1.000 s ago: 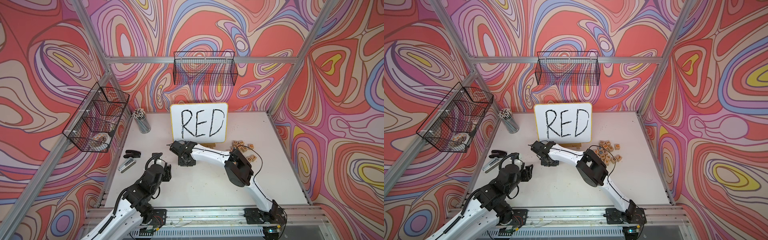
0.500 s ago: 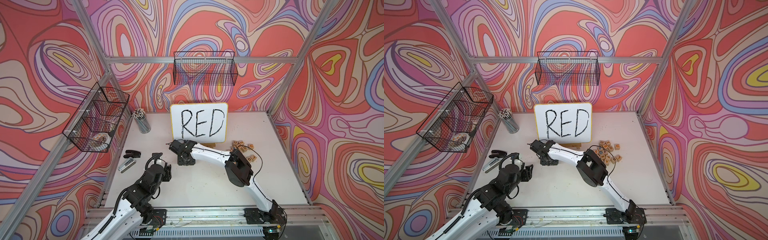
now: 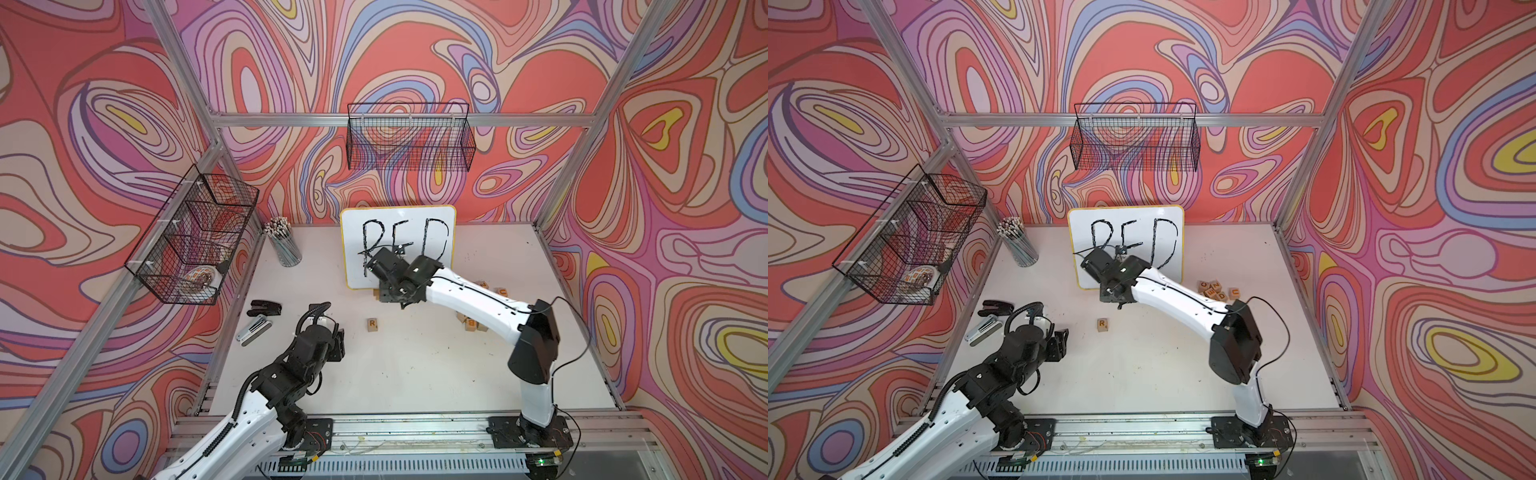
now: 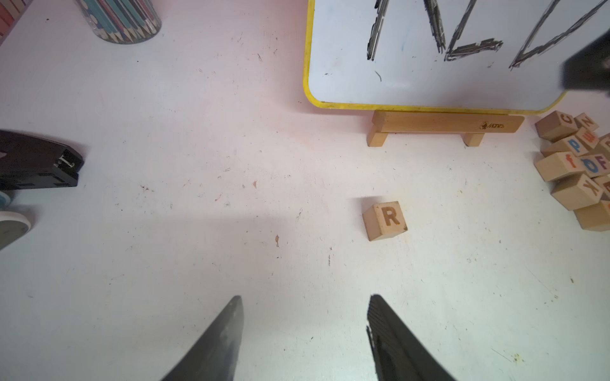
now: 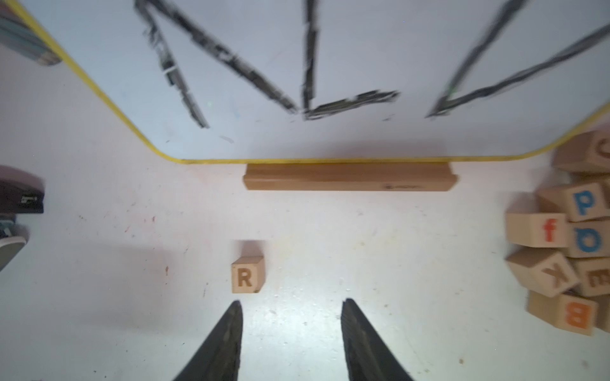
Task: Assemble the uppercase word "red" with letter blocks
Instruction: Pick up the letter block from the center of the board.
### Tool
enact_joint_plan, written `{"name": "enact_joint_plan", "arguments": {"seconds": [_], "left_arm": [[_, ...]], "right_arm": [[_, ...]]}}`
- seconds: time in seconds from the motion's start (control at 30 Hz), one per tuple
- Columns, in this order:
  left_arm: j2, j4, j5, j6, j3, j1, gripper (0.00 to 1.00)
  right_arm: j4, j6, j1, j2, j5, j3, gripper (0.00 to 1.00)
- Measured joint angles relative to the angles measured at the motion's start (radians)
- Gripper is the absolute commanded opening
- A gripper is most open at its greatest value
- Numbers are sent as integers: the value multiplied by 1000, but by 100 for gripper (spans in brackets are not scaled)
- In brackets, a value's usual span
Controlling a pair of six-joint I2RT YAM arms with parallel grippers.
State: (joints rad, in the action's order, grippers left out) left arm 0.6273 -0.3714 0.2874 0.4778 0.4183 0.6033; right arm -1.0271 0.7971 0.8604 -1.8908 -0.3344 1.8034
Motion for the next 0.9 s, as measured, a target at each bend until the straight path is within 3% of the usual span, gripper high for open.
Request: {"name": "enact_joint_plan", "arguments": {"seconds": [0.2,0.33,0.47,0.67,0.9], "left_arm": [[98,61,-8,-32,60,0,63],[159,121,-30,-41,66,0,62],[227,159,-65,-41,92,6,62],[293,229,-86,-53,137,48,61],[390,262,-62,-82,186,159,61]], "right_arm": [[2,-30,-155,200,-71,-233,46],[24,-66,-231,273,-58,-368,43],[73,-117,-381,334,-13,-500,41],[156,-191,-575,349,45,-606,40],[222,-297,-663,261,81,-587,39]]}}
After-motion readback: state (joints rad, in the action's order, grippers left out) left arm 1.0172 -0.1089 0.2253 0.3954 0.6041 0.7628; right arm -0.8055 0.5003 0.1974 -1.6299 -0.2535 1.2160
